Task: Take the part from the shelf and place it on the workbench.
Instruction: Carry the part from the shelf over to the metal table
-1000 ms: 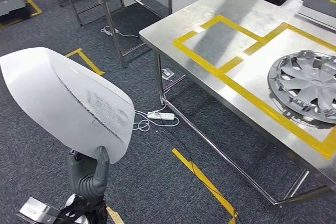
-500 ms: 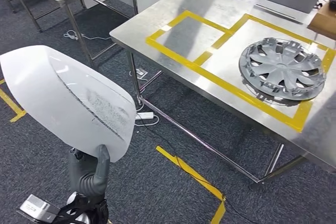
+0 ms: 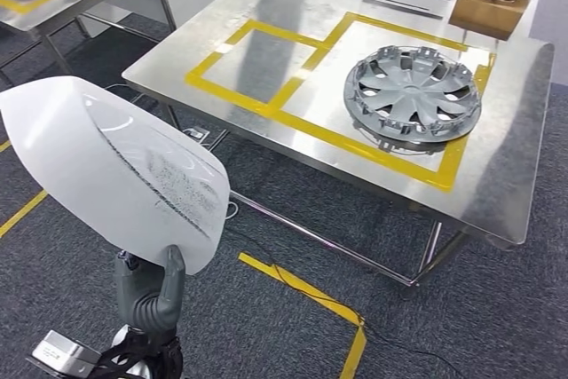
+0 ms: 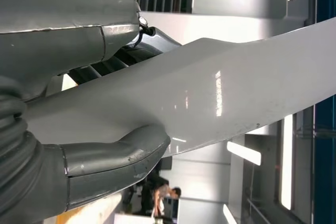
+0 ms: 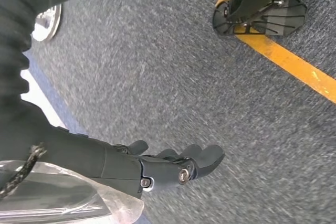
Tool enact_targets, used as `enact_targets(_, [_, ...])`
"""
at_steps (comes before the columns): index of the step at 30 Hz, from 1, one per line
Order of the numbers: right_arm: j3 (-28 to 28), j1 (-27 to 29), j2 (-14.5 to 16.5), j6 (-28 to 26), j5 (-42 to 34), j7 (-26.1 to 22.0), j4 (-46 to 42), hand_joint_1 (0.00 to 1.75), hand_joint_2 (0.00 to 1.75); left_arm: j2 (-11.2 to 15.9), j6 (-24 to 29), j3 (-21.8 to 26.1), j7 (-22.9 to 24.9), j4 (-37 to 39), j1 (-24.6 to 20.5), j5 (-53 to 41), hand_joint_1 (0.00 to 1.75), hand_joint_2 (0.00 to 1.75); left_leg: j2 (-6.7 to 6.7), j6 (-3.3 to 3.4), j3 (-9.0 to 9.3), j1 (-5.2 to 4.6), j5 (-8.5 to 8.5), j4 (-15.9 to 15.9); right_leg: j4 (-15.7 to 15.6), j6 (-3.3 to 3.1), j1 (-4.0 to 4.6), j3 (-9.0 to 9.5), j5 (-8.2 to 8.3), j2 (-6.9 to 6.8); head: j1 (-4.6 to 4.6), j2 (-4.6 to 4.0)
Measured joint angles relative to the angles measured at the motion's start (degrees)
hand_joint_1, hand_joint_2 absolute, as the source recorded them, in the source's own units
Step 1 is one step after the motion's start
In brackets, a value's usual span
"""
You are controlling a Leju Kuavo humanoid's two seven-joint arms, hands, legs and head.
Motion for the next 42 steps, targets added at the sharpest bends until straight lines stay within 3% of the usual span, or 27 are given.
enact_targets(2, [0.01, -0.04, 0.02, 0.04, 0.02, -0.01, 0.01, 0.0, 1.75, 0.0, 0.0, 0.0, 0.01, 0.0, 0.0, 0.0, 1.75, 1.75, -1.91, 0.64, 3.42, 0.05, 4.29, -7.97, 0.13, 0.16, 0.06, 0.05, 0.02, 1.58, 0.02, 0.0])
enact_targets(3, [0.02, -0.08, 0.04, 0.11, 0.05, -0.01, 0.01, 0.0, 1.75, 0.0, 0.01, 0.0, 0.01, 0.0, -0.01, -0.03, 1.75, 1.75, -2.86, 0.85, 4.74, 0.09, 5.32, -11.11, 0.24, 0.33, 0.09, -0.11, 0.05, 2.27, -0.01, 0.0])
enact_targets(5, [0.02, -0.07, 0.07, 0.31, 0.19, -0.02, 0.02, 0.0, 1.75, 0.0, 0.14, -0.01, 0.01, 0.0, 0.0, -0.27, 1.75, 1.75, -3.65, 1.02, 5.54, 0.06, 5.38, -13.33, 0.36, 0.96, -0.02, -0.7, 0.24, 3.34, 0.0, -0.01])
enact_targets(7, [0.01, 0.16, 0.05, 0.44, 0.25, -0.03, 0.02, 0.0, 1.75, -0.05, 0.36, -0.05, 0.01, -0.01, -0.03, -0.53, 1.75, 1.75, -2.67, 1.32, 5.62, 0.13, 5.57, -13.86, 0.37, 1.68, -0.15, -1.46, 0.31, 3.71, -0.01, -0.01])
enact_targets(9, [0.0, 0.31, 0.01, 0.41, 0.13, -0.03, 0.02, 0.0, 1.75, -0.13, 0.74, -0.05, 0.0, -0.03, -0.02, -0.73, 1.75, 1.75, -1.31, 1.85, 5.8, 0.35, 5.94, -14.51, 2.7, 2.21, 0.01, -2.94, -1.37, 1.33, 0.42, 0.0])
enact_targets(11, [-0.01, 0.16, -0.02, 0.34, 0.04, -0.04, 0.02, 0.0, 1.75, -0.13, 1.25, 0.04, 0.01, -0.04, 0.19, -1.0, 1.75, 1.75, 0.2, 2.12, 5.83, 0.28, 6.01, -14.72, 9.01, 2.59, 0.0, -5.95, -4.82, -1.77, 0.85, 0.0])
enact_targets(13, [-0.01, 0.03, -0.02, 0.32, 0.07, -0.05, 0.02, 0.0, 1.75, -0.08, 1.71, 0.13, 0.02, -0.04, 0.42, -1.76, 1.75, 1.75, 1.85, 2.2, 5.79, 0.14, 5.93, -14.66, 14.66, 2.95, -0.12, -8.59, -6.81, -2.76, 0.86, -0.01])
enact_targets(14, [-0.02, 0.06, -0.03, 0.34, 0.09, -0.05, 0.02, 0.0, 1.75, -0.05, 1.86, 0.09, 0.02, -0.04, 0.45, -2.49, 1.75, 1.75, 2.62, 2.19, 5.81, 0.11, 5.87, -14.64, 14.99, 3.08, -0.15, -8.61, -6.36, -2.98, 0.87, -0.01])
enact_targets(15, [-0.02, 0.13, -0.03, 0.38, 0.15, -0.05, 0.02, 0.0, 1.75, -0.02, 1.94, -0.02, 0.01, -0.04, 0.41, -3.36, 1.75, 1.75, 3.32, 2.13, 5.87, 0.11, 5.8, -14.61, 13.1, 3.14, -0.17, -7.48, -4.94, -3.27, 0.89, -0.01])
enact_targets(17, [-0.03, 0.12, -0.04, 0.45, 0.3, -0.05, 0.02, 0.0, 1.75, 0.03, 1.83, -0.37, 0.01, -0.04, 0.19, -4.64, 1.75, 1.75, 4.49, 1.77, 6.09, -0.05, 5.54, -14.5, 5.51, 3.0, -0.01, -3.22, -1.65, -5.37, 0.92, 0.0])
enact_targets(19, [-0.03, -0.17, -0.04, 0.46, 0.4, -0.06, 0.02, 0.0, 1.75, 0.06, 1.75, -0.63, 0.02, -0.04, -0.11, -5.02, 1.75, 1.75, 5.48, 1.23, 6.24, -0.43, 5.25, -14.29, 0.61, 2.3, 0.21, -0.49, -0.42, -7.09, 0.8, 0.0])
enact_targets(20, [-0.03, -0.29, -0.04, 0.48, 0.43, -0.07, 0.02, 0.0, 1.75, 0.07, 1.8, -0.74, 0.01, -0.04, -0.24, -5.03, 1.75, 1.75, 5.96, 0.99, 6.3, -0.61, 5.19, -14.23, 0.18, 1.87, 0.34, -0.3, -0.63, -7.16, 0.74, -0.01])
enact_targets(22, [-0.03, -0.27, -0.04, 0.81, 0.37, -0.03, 0.02, 0.0, 1.75, 0.13, 1.94, -0.98, 0.01, -0.04, -0.54, -4.91, 1.75, 1.75, 6.7, 0.46, 6.53, -0.52, 4.94, -14.15, 0.17, 1.12, 0.25, -0.43, -0.39, -5.77, 0.7, -0.01])
enact_targets(24, [-0.05, -0.2, -0.04, 1.38, 0.28, 0.07, 0.02, 0.0, 1.75, 0.31, 1.76, -1.28, 0.0, -0.04, -0.83, -4.82, 1.75, 1.75, 4.99, -0.22, 6.0, -0.23, 3.09, -12.09, 0.05, 0.45, 0.04, -0.39, -0.13, -4.54, 0.51, 0.0])
enact_targets(26, [-0.07, -0.32, -0.04, 1.85, 0.25, 0.11, 0.02, 0.0, 1.75, 0.56, 1.39, -1.54, 0.0, -0.03, -0.97, -4.8, 1.75, 1.75, 1.97, -0.63, 3.27, -0.01, -0.67, -5.52, 0.01, -0.02, -0.05, -0.39, 0.09, -3.24, 0.24, -0.01])
enact_targets(27, [-0.07, -0.36, -0.04, 2.0, 0.25, 0.12, 0.02, 0.0, 1.75, 0.66, 1.28, -1.64, 0.01, -0.03, -0.98, -4.74, 1.75, 1.75, 1.11, -0.67, 1.44, 0.04, -2.37, -1.49, 0.02, -0.14, 0.0, -0.46, 0.15, -2.5, 0.18, -0.01])
enact_targets(28, [-0.07, -0.35, -0.04, 2.12, 0.25, 0.12, 0.02, 0.0, 1.75, 0.74, 1.22, -1.73, 0.01, -0.02, -0.98, -4.65, 1.75, 1.75, 0.69, -0.62, 0.02, 0.04, -3.18, 1.49, 0.03, -0.19, 0.06, -0.49, 0.19, -1.73, 0.18, -0.01])
enact_targets(29, [-0.07, -0.28, -0.04, 2.17, 0.25, 0.15, 0.02, 0.0, 1.75, 0.8, 1.21, -1.81, 0.01, -0.02, -0.99, -4.5, 1.75, 1.75, 0.48, -0.48, -0.63, 0.03, -2.86, 2.64, 0.05, -0.21, 0.15, -0.48, 0.21, -0.93, 0.15, 0.0])
enact_targets(30, [-0.07, -0.2, -0.04, 2.16, 0.26, 0.2, 0.02, 0.0, 1.75, 0.84, 1.21, -1.87, 0.02, -0.02, -0.99, -4.34, 1.75, 1.75, 0.27, -0.23, -0.24, 0.01, -1.38, 1.48, 0.06, -0.21, 0.25, -0.41, 0.22, -0.11, 0.15, 0.0])
enact_targets(31, [-0.08, -0.15, -0.04, 2.15, 0.26, 0.25, 0.02, 0.0, 1.75, 0.85, 1.22, -1.9, 0.01, -0.02, -0.99, -4.2, 1.75, 1.75, -0.25, 0.16, 1.04, -0.02, 0.91, -1.65, 0.06, -0.2, 0.34, -0.31, 0.23, 0.71, 0.15, 0.0])
enact_targets(33, [-0.09, -0.17, 0.03, 2.11, 0.26, 0.32, 0.05, 0.0, 1.75, 0.86, 1.23, -1.9, 0.01, -0.02, -1.0, -4.04, 1.75, 1.75, -3.19, 1.24, 4.06, -0.03, 4.82, -9.11, 0.16, -0.05, 0.39, -0.38, 0.31, 2.19, 0.21, -0.01])
enact_targets(35, [-0.11, -0.31, 0.11, 2.09, 0.34, 0.32, 0.09, 0.0, 1.75, 0.86, 1.27, -1.91, 0.02, -0.02, -1.02, -3.98, 1.75, 1.75, -5.25, 1.81, 5.43, -0.07, 5.64, -12.99, 0.28, 0.44, 0.2, -1.03, 0.55, 3.4, 0.0, -0.01])
enact_targets(37, [-0.1, -0.23, 0.09, 2.11, 0.78, 0.39, 0.09, 0.0, 1.75, 0.81, 1.31, -1.93, 0.01, -0.02, -1.07, -3.8, 1.75, 1.75, -4.45, 1.85, 5.59, 0.0, 5.53, -13.93, 0.28, 1.11, 0.0, -1.76, 0.8, 4.26, -0.28, 0.0])
enact_targets(39, [-0.06, -0.06, 0.03, 2.13, 1.67, 1.2, 0.09, 0.0, 1.75, 0.72, 1.25, -1.95, 0.0, -0.01, -1.13, -3.56, 1.75, 1.75, -3.26, 2.06, 5.84, 0.28, 5.94, -14.63, 1.93, 1.64, 0.11, -2.92, -0.39, 2.13, -0.07, 0.0])
enact_targets(41, [0.01, -0.19, -0.03, 2.04, 2.37, 2.2, 0.08, 0.0, 1.75, 0.68, 1.2, -1.93, 0.01, 0.02, -1.13, -3.38, 1.75, 1.75, -1.94, 2.23, 5.97, 0.39, 6.14, -14.97, 7.9, 2.17, 0.19, -5.89, -3.75, -1.41, 0.23, -0.01])
enact_targets(42, [0.03, -0.29, -0.05, 1.98, 2.5, 2.42, 0.07, 0.0, 1.75, 0.68, 1.2, -1.91, 0.01, 0.03, -1.11, -3.35, 1.75, 1.75, -1.31, 2.27, 5.91, 0.38, 6.14, -14.95, 11.84, 2.47, 0.09, -7.79, -5.53, -2.32, 0.33, -0.01])
